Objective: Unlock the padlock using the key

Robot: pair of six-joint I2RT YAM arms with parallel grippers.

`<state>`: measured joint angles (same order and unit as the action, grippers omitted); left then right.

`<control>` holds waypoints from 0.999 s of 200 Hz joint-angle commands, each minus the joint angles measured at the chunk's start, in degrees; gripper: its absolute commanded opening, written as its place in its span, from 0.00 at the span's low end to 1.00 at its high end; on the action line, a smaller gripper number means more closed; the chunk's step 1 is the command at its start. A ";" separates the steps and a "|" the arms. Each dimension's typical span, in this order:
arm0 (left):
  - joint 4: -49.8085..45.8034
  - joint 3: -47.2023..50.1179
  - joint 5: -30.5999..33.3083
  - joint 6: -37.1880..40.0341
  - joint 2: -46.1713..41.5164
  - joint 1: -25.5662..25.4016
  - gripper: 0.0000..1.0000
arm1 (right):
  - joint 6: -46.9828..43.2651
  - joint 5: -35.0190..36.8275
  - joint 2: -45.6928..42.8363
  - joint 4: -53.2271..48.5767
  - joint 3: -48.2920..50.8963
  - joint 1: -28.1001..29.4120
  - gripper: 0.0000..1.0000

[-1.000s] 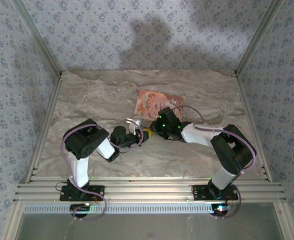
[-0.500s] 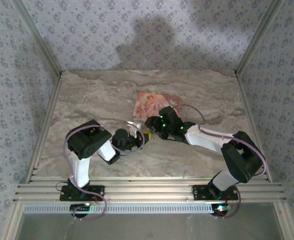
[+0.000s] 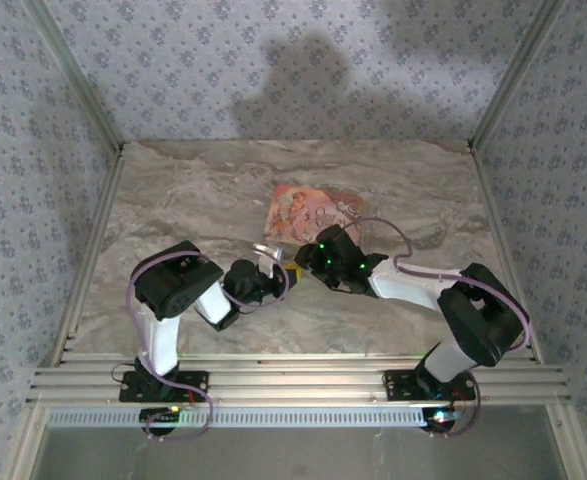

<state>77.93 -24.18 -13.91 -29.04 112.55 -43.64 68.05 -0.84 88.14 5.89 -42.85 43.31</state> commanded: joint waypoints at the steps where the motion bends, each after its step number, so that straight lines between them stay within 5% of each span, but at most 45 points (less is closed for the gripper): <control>1: -2.09 -0.06 -1.48 -1.83 -1.20 -0.29 0.00 | -0.83 4.42 1.76 5.38 0.84 0.54 0.55; 55: -0.72 -0.52 -5.42 -5.66 -1.21 0.29 0.00 | 0.15 2.54 6.77 12.71 2.07 0.38 0.47; 129: -2.53 -0.95 -8.09 -4.57 -2.61 2.09 0.00 | 0.83 2.01 5.45 6.26 0.94 0.37 0.00; 175: -16.61 -2.97 1.48 11.26 -9.10 -2.54 0.00 | -1.57 0.66 2.07 -6.28 -4.34 -0.06 0.00; 200: -25.81 -5.35 13.37 22.51 -11.98 -7.65 0.00 | -2.53 -2.41 1.34 -10.01 -6.51 -1.06 0.00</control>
<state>62.22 -26.15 -11.53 -20.84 104.22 -46.85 67.46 0.01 91.57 2.98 -45.98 42.83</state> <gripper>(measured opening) 0.059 0.100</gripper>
